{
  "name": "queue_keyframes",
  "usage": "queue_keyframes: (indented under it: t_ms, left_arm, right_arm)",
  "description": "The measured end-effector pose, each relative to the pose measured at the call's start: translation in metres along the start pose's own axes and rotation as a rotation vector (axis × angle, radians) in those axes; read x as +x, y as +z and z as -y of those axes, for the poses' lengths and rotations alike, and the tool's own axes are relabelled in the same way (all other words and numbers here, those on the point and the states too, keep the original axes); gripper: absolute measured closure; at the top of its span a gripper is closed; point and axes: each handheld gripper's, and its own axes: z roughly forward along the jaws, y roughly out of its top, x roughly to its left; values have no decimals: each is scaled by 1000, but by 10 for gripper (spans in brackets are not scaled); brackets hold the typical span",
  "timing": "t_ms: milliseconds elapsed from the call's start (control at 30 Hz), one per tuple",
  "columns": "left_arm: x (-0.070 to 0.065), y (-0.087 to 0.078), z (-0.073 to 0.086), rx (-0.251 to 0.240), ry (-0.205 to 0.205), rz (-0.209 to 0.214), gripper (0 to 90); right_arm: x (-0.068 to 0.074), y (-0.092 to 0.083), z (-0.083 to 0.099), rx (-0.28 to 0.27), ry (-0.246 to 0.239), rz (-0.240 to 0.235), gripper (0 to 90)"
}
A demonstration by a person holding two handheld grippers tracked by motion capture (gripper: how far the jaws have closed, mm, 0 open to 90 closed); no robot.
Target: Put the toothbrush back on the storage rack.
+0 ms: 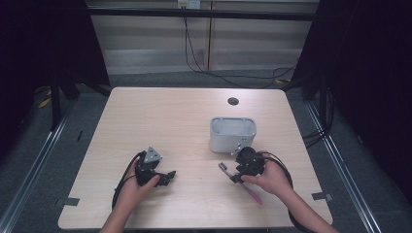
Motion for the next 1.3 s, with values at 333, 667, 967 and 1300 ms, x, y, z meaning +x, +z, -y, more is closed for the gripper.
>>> queue_keyframes:
  t_ms: [333, 667, 967, 1300]
  left_arm:
    - [-1, 0, 0, -2, -5, 0, 150]
    - [0, 0, 0, 0, -4, 2, 150]
    - [-1, 0, 0, -2, -5, 0, 150]
    - [0, 0, 0, 0, -4, 2, 149]
  right_arm:
    - [6, 8, -8, -5, -26, 3, 552]
    - [5, 13, -8, -18, -39, 35, 638]
    - [9, 18, -8, 5, -57, 60, 733]
    - [11, 18, -8, -13, -39, 49, 836]
